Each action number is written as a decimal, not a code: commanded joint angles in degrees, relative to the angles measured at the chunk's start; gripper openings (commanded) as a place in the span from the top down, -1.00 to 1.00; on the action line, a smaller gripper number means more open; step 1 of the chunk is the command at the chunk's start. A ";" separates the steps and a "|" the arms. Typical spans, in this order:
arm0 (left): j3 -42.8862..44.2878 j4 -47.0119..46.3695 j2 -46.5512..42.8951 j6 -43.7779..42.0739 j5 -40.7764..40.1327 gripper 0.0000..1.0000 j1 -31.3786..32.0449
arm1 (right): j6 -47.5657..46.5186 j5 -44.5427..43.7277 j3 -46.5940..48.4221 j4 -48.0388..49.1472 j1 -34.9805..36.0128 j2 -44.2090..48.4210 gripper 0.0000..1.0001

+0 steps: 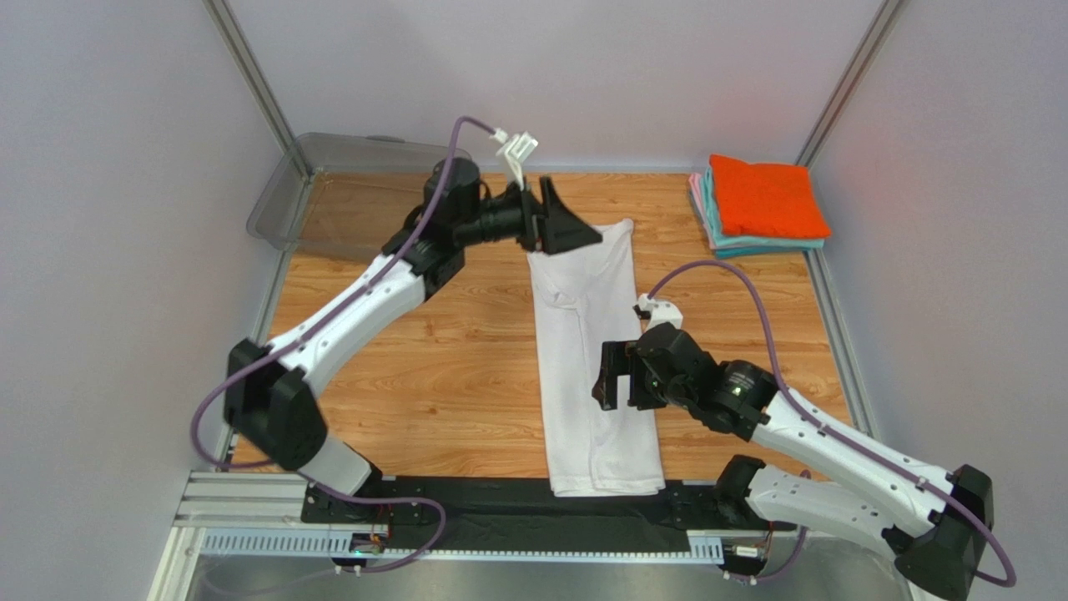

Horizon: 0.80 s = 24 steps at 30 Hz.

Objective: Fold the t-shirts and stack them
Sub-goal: Fold the tshirt

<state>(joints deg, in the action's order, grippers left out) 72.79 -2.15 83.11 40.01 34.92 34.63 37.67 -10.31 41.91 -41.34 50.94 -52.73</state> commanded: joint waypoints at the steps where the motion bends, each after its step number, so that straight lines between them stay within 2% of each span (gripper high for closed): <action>1: -13.44 12.58 -8.29 -8.01 -10.82 -0.99 1.93 | -3.30 0.45 1.68 4.42 -1.19 -5.35 -1.00; 2: -19.47 13.48 -13.62 -8.19 -12.14 -0.99 2.19 | -3.65 2.72 1.86 6.34 -1.28 -7.11 -1.00; 5: -30.21 17.78 -24.00 -7.06 -15.48 -0.99 2.11 | -4.01 5.38 2.99 8.03 -1.46 -14.22 -1.00; 8: -36.12 25.49 -33.58 -5.22 -17.59 -0.99 2.19 | -3.83 12.47 2.22 11.87 -1.37 -19.84 -1.00; 10: -38.42 29.20 -38.26 -3.98 -18.56 -0.99 2.19 | -2.78 12.59 1.42 14.00 -1.37 -21.71 -1.00; 14: -43.78 31.77 -49.16 0.94 -22.52 -0.99 2.19 | -1.72 7.41 1.68 14.89 -1.19 -27.32 -1.00; 17: -44.75 33.61 -52.95 1.21 -25.33 -0.99 2.19 | -1.37 7.49 2.12 16.20 -0.93 -29.96 -1.00; 21: -43.62 35.63 -54.55 1.47 -29.63 -0.99 2.19 | 3.18 8.29 2.39 19.10 -0.23 -33.13 -1.00; 24: -42.74 36.08 -54.55 1.83 -29.91 -0.99 2.19 | 6.09 8.19 3.53 21.38 0.57 -35.42 -1.00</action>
<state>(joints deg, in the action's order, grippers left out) 28.36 32.51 28.93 40.66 7.66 36.93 39.24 -1.76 44.60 -25.10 50.59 -85.01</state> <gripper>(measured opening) 0.993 0.998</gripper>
